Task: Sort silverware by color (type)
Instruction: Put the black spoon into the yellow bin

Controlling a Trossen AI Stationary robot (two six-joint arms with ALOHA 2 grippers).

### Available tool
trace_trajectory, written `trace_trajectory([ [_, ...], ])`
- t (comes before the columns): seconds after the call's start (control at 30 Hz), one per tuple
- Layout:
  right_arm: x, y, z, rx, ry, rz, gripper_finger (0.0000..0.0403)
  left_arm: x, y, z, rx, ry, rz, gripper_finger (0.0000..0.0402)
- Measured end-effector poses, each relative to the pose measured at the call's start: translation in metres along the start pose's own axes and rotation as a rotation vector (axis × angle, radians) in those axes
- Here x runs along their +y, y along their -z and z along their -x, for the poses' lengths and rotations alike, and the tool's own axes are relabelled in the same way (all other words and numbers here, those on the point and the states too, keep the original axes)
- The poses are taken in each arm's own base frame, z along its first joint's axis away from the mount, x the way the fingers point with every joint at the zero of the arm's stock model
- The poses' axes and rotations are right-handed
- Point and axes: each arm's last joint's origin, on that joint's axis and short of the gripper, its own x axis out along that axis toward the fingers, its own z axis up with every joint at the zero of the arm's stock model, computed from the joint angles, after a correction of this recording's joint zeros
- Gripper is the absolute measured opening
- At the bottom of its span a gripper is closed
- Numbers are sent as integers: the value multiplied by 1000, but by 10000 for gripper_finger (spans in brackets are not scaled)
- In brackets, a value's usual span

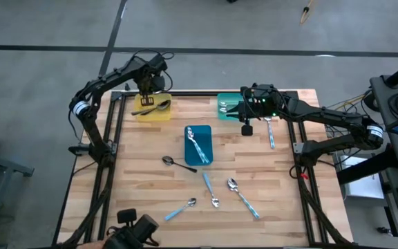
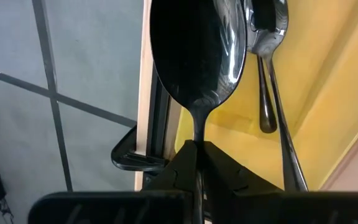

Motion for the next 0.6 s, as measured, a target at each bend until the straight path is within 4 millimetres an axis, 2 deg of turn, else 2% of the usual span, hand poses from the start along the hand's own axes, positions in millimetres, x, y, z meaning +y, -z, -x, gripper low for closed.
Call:
trace_trajectory([
  [0.6,0,0,0,2,-1,7,43,0,-2,0,-37,21,9,0],
])
